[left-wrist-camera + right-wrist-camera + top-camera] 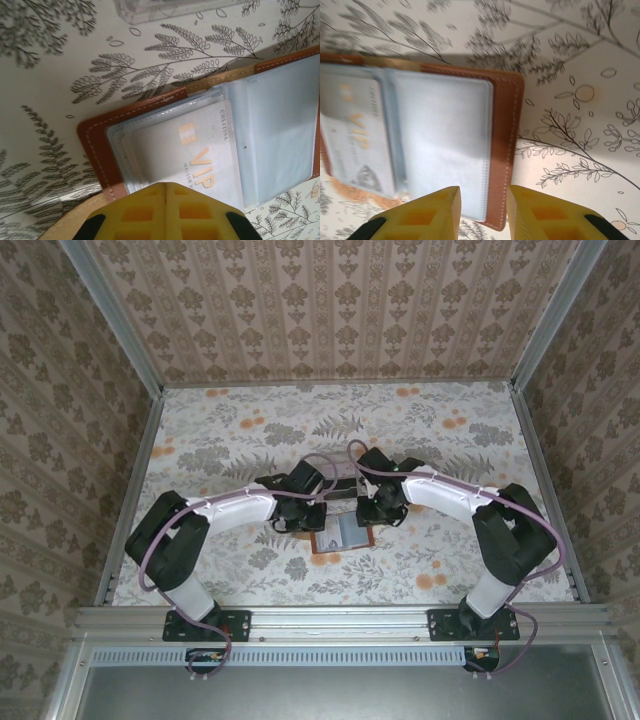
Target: Take the credit cards out of the card holder
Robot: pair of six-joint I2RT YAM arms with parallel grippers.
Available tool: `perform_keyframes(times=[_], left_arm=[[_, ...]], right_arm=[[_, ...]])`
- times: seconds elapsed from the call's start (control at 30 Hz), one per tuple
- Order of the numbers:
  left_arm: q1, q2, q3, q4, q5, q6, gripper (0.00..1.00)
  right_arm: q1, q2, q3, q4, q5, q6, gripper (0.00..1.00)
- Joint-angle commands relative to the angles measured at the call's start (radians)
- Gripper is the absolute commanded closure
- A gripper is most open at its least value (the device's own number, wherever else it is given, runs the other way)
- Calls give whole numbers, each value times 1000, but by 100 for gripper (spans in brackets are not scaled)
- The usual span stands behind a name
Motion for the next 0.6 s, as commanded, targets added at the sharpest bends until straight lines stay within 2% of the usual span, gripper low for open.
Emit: perform_keyframes(times=[0.0, 0.17, 0.33, 0.57], left_arm=[[-9, 23, 11, 42, 36, 5, 96], [-8, 42, -14, 69, 45, -5, 96], [-1, 54, -38, 60, 44, -9, 97], [6, 50, -64, 67, 45, -11, 98]], right_arm=[[4, -38, 28, 9, -35, 40, 69], [5, -6, -6, 195, -224, 131, 75], [4, 44, -44, 328, -335, 220, 80], [5, 115, -50, 366, -382, 231, 80]])
